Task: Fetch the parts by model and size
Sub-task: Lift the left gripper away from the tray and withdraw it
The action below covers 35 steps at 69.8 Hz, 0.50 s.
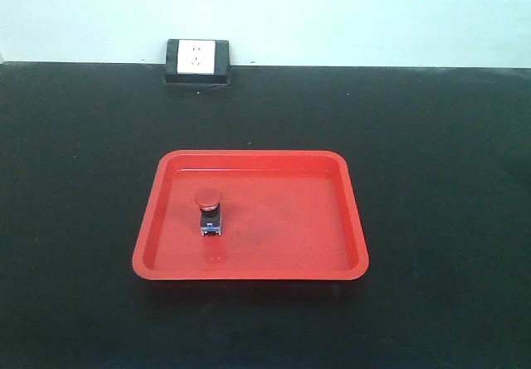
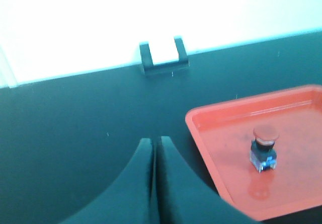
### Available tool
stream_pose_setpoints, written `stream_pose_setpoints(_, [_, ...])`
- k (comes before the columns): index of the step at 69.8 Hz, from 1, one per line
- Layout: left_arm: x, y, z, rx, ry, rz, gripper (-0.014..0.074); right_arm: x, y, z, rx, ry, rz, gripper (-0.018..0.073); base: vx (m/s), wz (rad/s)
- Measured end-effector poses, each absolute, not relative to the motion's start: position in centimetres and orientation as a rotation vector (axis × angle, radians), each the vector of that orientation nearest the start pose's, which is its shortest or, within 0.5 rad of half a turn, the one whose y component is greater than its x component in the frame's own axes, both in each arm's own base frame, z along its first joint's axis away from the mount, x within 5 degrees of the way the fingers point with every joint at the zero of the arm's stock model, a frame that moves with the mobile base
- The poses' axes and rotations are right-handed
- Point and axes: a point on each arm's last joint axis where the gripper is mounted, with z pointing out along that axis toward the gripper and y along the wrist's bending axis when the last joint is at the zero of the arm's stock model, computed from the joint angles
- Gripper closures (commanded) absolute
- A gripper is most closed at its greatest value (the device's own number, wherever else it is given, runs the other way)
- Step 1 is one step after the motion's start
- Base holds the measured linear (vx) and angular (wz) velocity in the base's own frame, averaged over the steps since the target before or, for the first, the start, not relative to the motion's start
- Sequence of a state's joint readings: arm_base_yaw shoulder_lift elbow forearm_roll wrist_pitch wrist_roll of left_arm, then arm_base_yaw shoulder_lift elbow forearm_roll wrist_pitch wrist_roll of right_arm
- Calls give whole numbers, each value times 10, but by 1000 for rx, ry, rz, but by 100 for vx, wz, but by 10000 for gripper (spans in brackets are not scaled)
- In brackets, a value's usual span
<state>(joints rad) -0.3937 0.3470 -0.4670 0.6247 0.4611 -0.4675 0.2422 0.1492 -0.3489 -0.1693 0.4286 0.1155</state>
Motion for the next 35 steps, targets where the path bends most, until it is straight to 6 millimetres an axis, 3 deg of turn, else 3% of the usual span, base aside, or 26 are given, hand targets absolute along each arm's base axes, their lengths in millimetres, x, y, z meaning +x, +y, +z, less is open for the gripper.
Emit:
stream_pose_setpoints(18, [49,5,301,200,1610,-22,605,51,6,283,-187,1697,92,561,0,0])
stream_pose_setpoints(35, [42,4,294,272,1597,-7,605,51,6,283,-186,1698,95,561,0,0])
